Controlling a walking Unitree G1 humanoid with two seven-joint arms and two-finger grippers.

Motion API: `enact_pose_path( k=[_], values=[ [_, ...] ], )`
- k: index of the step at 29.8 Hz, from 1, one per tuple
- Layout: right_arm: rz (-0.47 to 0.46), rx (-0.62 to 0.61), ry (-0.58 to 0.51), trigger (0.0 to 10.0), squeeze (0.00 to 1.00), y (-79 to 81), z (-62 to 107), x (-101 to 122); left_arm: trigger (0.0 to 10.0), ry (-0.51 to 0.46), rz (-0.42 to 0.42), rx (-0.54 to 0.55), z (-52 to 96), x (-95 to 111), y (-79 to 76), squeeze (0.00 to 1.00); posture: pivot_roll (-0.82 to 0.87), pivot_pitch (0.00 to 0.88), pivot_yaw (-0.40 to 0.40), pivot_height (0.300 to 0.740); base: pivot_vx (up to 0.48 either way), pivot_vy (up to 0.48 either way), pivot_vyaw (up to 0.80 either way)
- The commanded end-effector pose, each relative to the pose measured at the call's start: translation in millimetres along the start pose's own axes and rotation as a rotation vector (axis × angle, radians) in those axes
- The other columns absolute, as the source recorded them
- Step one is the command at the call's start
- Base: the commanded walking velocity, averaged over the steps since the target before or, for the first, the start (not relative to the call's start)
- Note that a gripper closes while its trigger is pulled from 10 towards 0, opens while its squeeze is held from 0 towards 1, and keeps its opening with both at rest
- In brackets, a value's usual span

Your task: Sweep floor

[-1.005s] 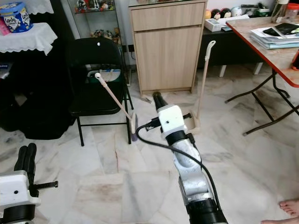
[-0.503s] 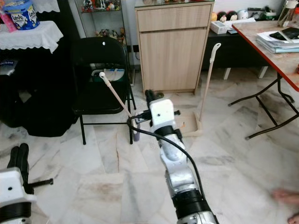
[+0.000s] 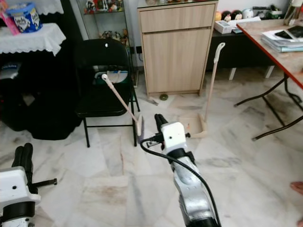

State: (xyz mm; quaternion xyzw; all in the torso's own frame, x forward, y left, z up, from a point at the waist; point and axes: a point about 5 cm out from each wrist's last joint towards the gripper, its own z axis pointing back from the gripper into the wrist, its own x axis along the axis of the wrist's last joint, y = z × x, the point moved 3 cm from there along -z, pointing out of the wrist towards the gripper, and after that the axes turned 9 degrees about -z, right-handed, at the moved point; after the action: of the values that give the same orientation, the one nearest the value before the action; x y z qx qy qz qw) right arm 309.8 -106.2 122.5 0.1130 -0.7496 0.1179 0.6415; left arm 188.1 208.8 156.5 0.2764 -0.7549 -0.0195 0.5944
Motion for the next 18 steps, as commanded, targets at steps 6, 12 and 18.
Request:
enact_pose_path(
  k=[6,12,18],
  values=[
    [0.038,0.038,0.041,10.0,0.0,3.1,28.4,-1.1,10.0,0.059,-0.03,-0.023,18.4,-5.7,7.1,0.0,-0.12,0.0,0.149,0.74,0.0,0.0,0.0],
    [-0.016,-0.034,0.075,10.0,0.0,-6.5,30.7,-4.8,10.0,0.086,-0.018,-0.031,26.4,-6.3,2.0,0.0,-0.1,0.0,0.153,0.74,0.0,0.0,0.0],
    [-0.016,-0.034,0.063,10.0,0.0,0.2,30.3,0.5,10.0,0.084,-0.018,-0.066,22.5,-8.8,1.6,0.0,-0.14,0.0,0.185,0.74,0.0,0.0,0.0]
  ],
)
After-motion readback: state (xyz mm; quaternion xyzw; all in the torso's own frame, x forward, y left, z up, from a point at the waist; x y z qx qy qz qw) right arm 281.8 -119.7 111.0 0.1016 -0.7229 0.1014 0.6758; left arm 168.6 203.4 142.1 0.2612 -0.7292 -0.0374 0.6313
